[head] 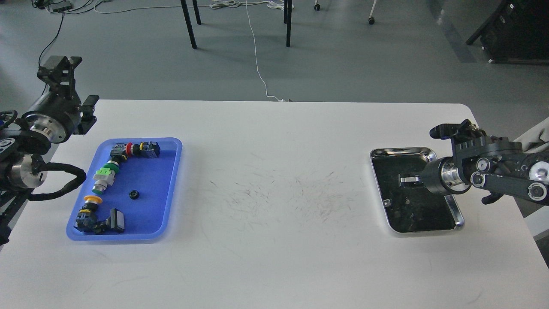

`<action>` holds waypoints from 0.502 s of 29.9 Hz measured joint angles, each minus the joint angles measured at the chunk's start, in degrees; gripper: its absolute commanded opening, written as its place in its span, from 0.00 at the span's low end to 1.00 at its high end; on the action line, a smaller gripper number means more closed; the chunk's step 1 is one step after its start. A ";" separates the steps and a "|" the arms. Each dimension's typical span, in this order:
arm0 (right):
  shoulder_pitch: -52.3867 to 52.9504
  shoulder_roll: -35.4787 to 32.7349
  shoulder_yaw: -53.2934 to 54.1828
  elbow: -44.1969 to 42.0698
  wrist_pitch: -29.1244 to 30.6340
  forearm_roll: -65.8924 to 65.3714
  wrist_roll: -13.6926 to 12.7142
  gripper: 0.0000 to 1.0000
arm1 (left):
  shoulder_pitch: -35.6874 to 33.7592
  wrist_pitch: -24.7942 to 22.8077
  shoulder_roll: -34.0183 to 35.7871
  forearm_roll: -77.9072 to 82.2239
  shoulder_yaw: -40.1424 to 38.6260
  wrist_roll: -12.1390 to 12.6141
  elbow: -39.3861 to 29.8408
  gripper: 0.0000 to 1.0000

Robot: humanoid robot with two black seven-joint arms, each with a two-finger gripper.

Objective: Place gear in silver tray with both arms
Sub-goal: 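Lift the gear and lower it into the silver tray with the right gripper, then open the right gripper and withdraw it from the silver tray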

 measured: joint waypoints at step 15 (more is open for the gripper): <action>-1.60 0.72 1.21 -3.77 -0.11 0.14 0.08 0.33 | 0.00 -0.02 0.01 0.03 0.07 -0.03 0.00 0.98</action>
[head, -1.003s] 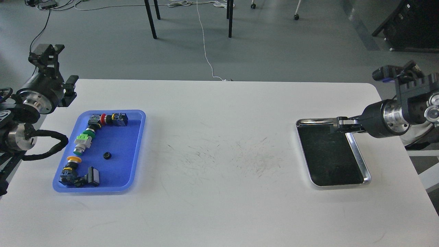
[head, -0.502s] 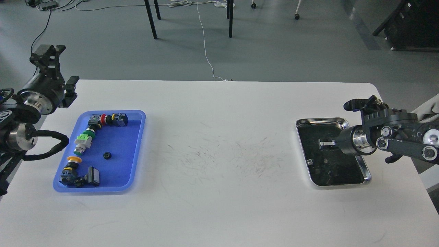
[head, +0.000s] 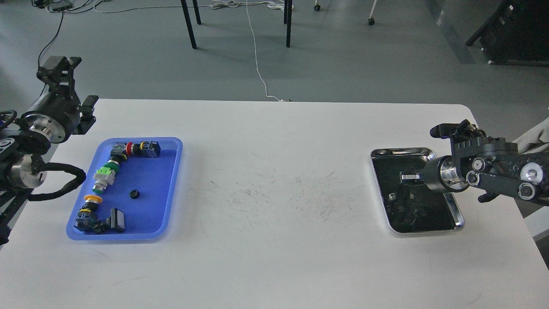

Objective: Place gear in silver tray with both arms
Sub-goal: 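Open the right gripper and withdraw it from the silver tray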

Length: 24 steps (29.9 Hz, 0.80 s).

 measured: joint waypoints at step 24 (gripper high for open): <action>-3.32 -14.18 34.86 3.78 1.04 21.73 2.35 0.94 | -1.44 6.66 0.08 0.10 -1.59 -0.08 -0.57 0.98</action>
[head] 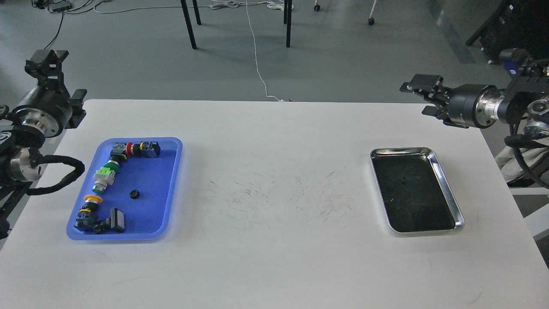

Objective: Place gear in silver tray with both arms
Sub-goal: 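Open the right gripper and withdraw it from the silver tray, then reach the left gripper into the blue tray and grasp another black gear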

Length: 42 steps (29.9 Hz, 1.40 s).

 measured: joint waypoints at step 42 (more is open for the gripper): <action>-30.60 3.75 16.16 -9.83 11.34 44.81 8.56 0.97 | 1.07 -7.10 15.16 70.42 37.63 1.07 -17.94 0.96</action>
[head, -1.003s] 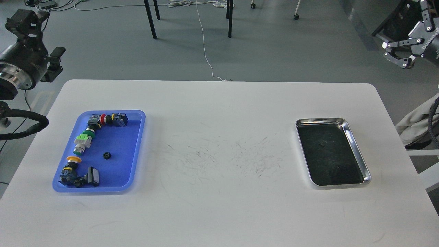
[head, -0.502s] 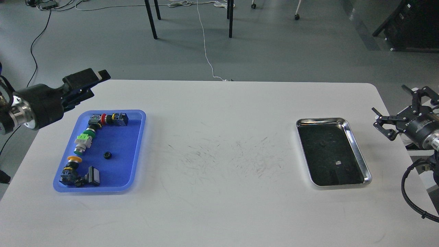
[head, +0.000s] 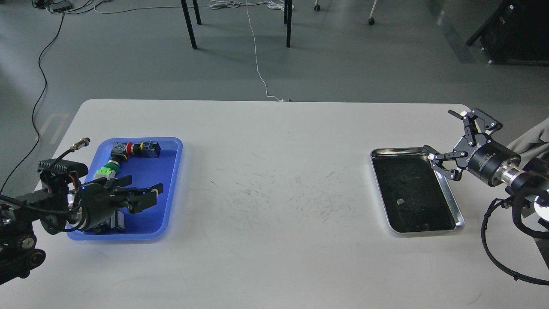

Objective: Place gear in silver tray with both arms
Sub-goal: 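Reach the left gripper into the blue tray and grasp another black gear, then lift the second gear out of the blue tray with the left gripper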

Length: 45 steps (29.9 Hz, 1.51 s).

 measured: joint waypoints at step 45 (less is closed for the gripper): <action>-0.96 1.55 9.71 2.19 -0.02 -0.51 0.14 0.98 | 3.20 3.21 -7.59 14.64 0.14 -0.43 16.39 0.10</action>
